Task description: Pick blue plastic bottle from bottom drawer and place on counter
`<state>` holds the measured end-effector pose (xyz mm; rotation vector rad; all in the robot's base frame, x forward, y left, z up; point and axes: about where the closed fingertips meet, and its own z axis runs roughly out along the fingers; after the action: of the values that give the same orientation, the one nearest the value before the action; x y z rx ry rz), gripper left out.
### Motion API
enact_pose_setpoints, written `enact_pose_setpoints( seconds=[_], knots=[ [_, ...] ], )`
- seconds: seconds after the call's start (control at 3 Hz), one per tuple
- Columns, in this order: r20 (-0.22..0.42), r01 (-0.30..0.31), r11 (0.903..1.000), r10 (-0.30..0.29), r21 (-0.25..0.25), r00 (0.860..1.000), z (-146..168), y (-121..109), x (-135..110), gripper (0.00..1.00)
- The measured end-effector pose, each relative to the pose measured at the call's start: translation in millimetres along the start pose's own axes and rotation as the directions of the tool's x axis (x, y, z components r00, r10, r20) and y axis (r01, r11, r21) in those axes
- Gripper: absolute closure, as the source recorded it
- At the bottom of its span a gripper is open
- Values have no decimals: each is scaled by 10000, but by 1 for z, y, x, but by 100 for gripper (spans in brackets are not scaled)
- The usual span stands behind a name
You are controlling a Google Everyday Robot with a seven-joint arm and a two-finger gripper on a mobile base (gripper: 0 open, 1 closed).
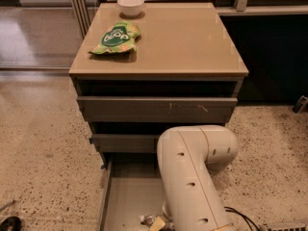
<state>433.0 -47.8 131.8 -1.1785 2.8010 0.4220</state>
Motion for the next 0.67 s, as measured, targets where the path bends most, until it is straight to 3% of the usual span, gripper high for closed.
enact_pose_setpoints(
  seconds=[0.33,0.67],
  knots=[
    [0,0,10000,0,0,10000,-2,0,0,0],
    [0,0,10000,0,0,10000,-2,0,0,17]
  ],
)
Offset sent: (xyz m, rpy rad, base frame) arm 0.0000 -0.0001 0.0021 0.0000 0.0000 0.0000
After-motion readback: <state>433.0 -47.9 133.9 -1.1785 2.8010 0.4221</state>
